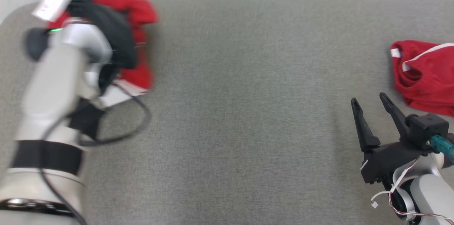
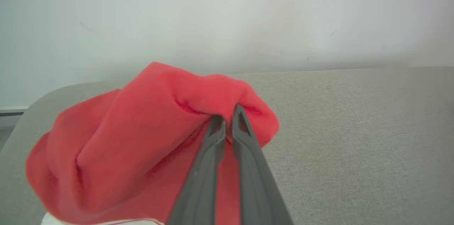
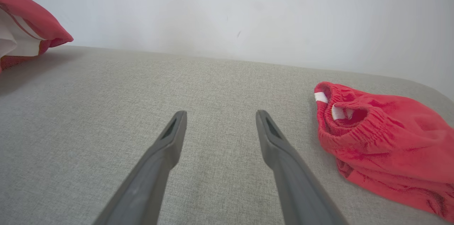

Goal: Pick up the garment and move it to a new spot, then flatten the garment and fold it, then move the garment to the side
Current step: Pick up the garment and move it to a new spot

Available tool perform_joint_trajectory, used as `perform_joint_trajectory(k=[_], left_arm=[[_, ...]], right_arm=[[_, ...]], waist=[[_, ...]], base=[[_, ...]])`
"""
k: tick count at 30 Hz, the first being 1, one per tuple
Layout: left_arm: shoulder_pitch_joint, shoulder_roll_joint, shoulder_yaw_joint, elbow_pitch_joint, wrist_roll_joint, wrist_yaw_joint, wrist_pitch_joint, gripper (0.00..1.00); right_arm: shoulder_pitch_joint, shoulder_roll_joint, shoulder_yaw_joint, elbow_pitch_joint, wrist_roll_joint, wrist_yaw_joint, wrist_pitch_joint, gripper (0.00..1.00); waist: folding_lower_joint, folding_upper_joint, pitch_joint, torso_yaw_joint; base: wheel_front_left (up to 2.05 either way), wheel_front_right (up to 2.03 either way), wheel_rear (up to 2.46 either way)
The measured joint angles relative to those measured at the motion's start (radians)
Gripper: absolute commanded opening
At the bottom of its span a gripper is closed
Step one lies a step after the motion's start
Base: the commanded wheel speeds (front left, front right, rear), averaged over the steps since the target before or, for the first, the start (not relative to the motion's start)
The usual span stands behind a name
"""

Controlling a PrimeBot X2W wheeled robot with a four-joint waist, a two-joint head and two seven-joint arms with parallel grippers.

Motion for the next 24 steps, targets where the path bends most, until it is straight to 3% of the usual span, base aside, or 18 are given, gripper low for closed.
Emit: perform_joint_trajectory(k=[1, 4, 24], left_arm=[[0.017, -0.032, -0.05, -0.037, -0.017, 0.0, -0.016, 0.0], [0.047, -0.059, -0.125, -0.086, -0.071, 0.0, -0.031, 0.0], [0.329, -0.065, -0.546, -0.456, -0.334, 0.0, -0.083, 0.0]], right_arm=[[0.004, 0.003, -0.002, 0.014, 0.004, 0.0, -0.008, 1.0], [0.023, 0.005, -0.004, 0.024, 0.009, 0.0, -0.017, 1.0], [0.108, 0.031, -0.017, 0.086, 0.044, 0.001, -0.069, 1.0]], waist=[[0.0, 0.0, -0.013, -0.008], [-0.0001, 0.0, -0.032, -0.018], [-0.0001, -0.0001, -0.129, -0.041]], base=[[0.0, 0.0, 0.0], [0.0, 0.0, 0.0], [0.0, 0.0, 0.0]])
